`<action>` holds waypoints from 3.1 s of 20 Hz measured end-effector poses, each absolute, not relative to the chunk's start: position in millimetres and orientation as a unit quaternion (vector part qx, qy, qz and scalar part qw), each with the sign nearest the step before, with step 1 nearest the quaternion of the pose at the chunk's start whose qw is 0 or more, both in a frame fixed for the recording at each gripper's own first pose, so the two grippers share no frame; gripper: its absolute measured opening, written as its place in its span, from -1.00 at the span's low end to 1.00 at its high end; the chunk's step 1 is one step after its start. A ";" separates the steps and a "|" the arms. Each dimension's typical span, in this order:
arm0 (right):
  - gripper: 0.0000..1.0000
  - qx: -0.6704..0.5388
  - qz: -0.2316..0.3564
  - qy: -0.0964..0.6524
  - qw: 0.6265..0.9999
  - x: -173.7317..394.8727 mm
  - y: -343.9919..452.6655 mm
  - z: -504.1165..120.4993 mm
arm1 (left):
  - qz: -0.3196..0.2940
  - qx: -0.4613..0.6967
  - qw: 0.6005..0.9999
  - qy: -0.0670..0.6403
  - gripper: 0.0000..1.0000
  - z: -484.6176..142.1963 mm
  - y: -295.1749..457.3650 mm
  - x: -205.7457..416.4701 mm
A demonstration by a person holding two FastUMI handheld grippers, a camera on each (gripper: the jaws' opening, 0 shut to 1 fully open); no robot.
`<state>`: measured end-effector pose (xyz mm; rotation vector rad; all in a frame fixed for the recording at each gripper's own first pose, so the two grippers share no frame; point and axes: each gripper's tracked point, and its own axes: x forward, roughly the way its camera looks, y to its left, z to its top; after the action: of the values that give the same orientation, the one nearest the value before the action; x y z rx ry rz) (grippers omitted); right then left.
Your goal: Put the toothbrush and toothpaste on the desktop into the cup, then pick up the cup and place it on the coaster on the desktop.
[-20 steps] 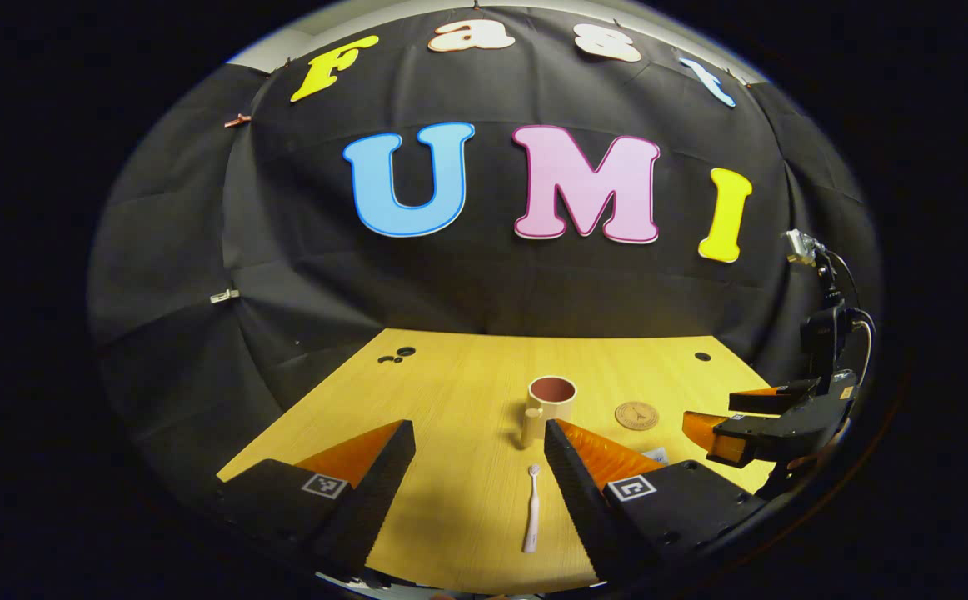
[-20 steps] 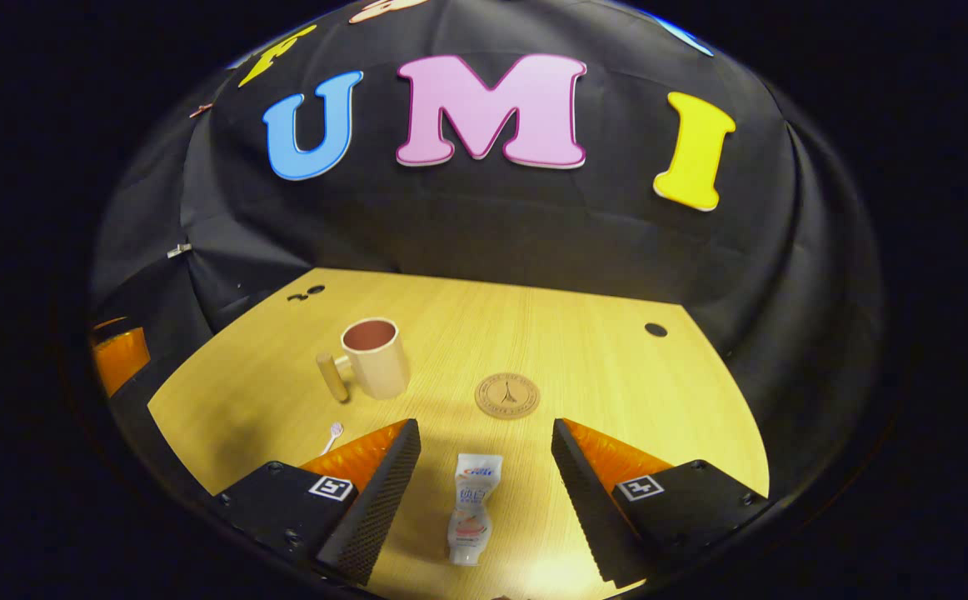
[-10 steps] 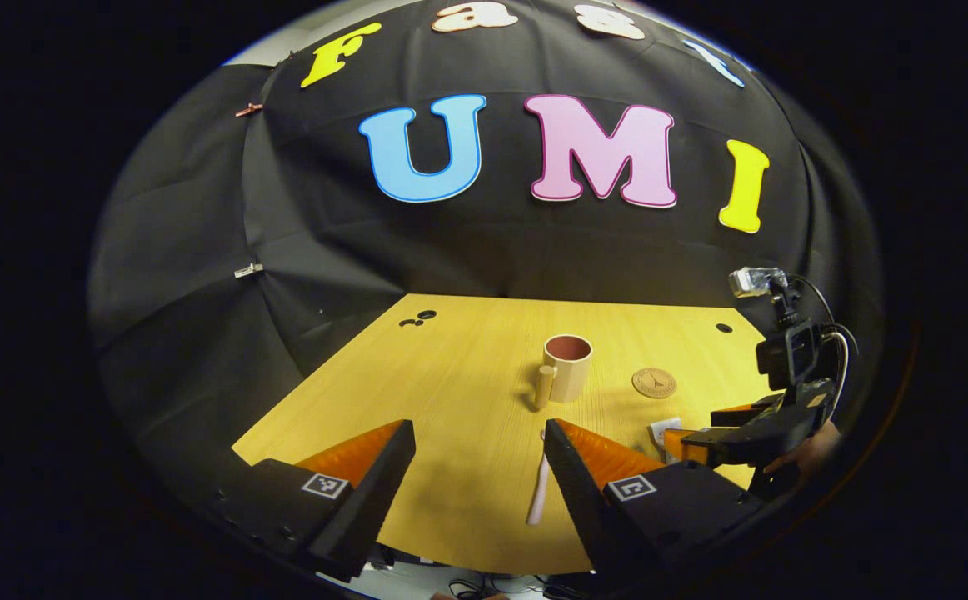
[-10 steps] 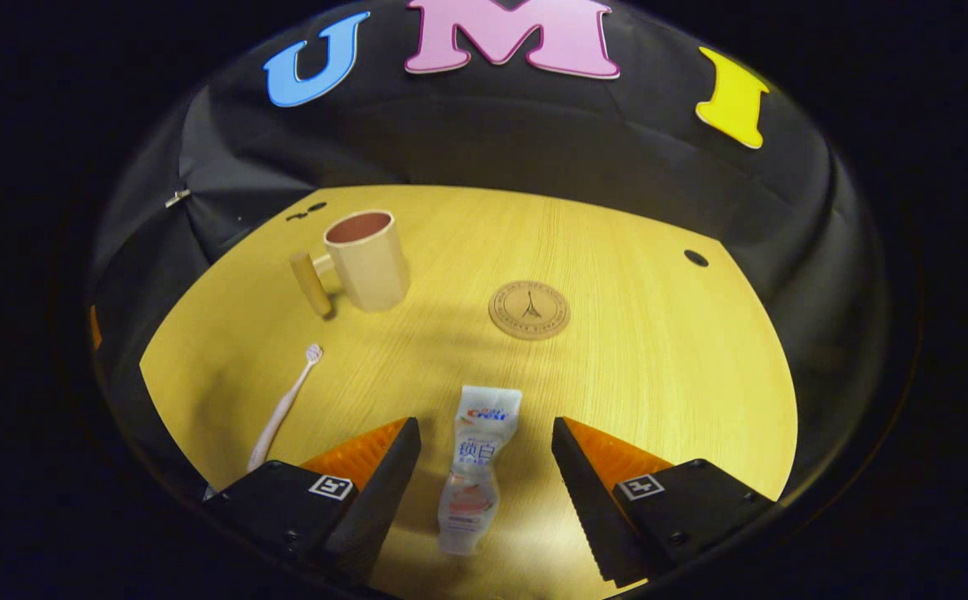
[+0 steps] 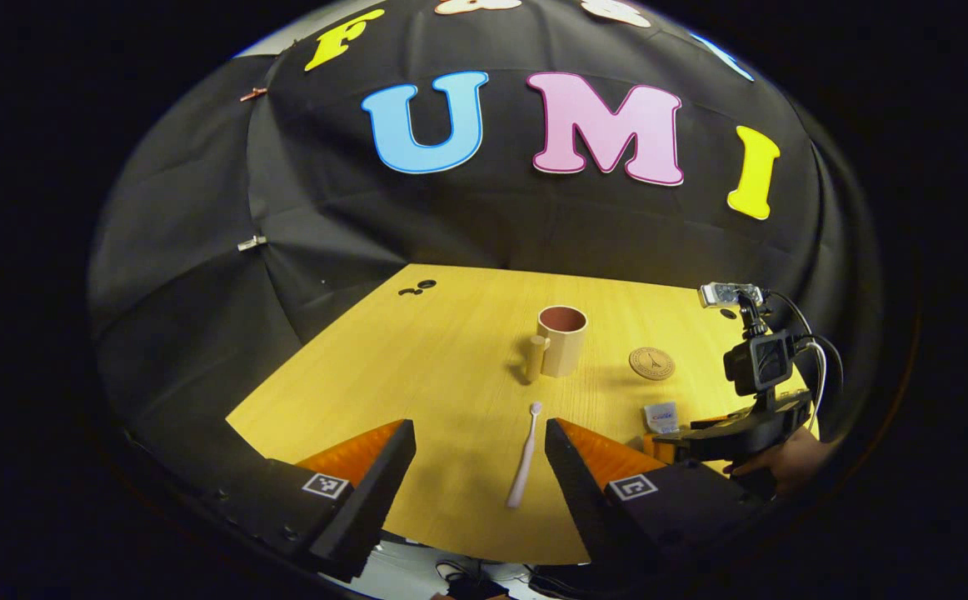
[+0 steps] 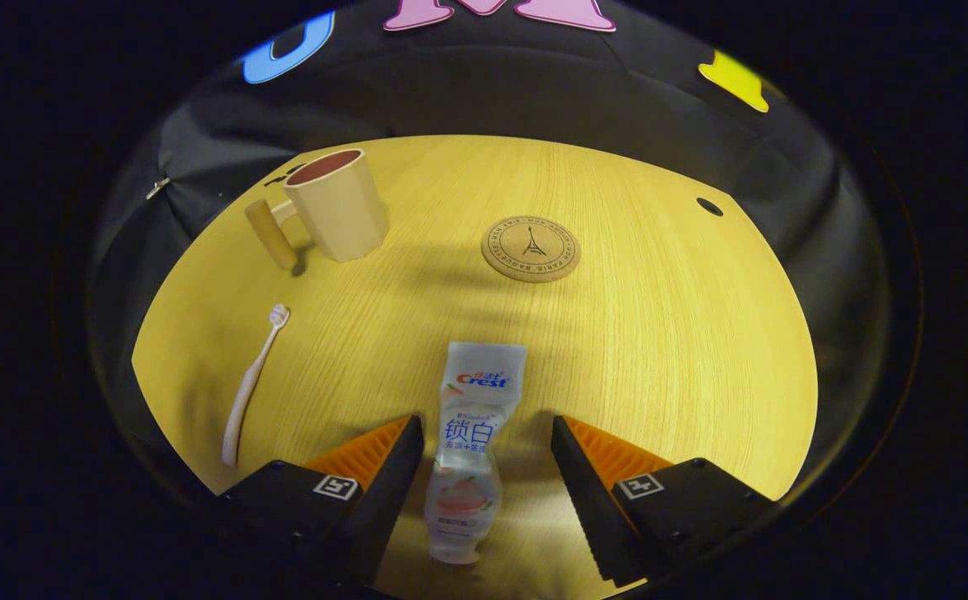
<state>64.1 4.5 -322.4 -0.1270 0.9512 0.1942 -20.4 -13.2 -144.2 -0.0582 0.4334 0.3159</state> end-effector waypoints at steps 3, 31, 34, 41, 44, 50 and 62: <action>0.68 -0.048 0.074 0.469 0.879 60.6 6.3 -323.4 | 0.135 -0.020 0.968 0.212 1.00 -140.8 -5.2 -16.7; -0.35 -0.006 0.070 0.467 0.881 49.6 -4.9 -273.7 | 0.048 -0.057 0.954 0.290 0.94 -212.9 20.5 13.5; -0.35 -0.001 0.085 0.453 0.888 51.6 -7.3 -262.2 | 0.046 -0.048 0.944 0.325 0.94 -237.7 10.0 27.5; -0.35 -0.011 0.123 0.427 0.896 45.2 -16.8 -246.9 | 0.041 -0.062 0.913 0.402 0.94 -288.4 -6.7 49.8; -0.35 -0.018 0.130 0.421 0.897 38.6 -23.6 -249.6 | 0.033 -0.061 0.904 0.423 0.92 -301.2 -13.4 59.8; -0.35 0.007 0.125 0.425 0.897 34.8 -35.3 -251.2 | 0.014 -0.042 0.888 0.458 0.76 -319.2 -27.0 70.5; -0.35 0.028 0.147 0.434 0.889 47.8 -20.0 -258.3 | 0.001 0.020 0.861 0.508 -0.67 -325.1 -46.8 76.6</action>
<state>47.8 -20.0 -258.3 0.0583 0.9008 0.3047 76.6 -46.8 -325.1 0.0422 1.0665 0.0015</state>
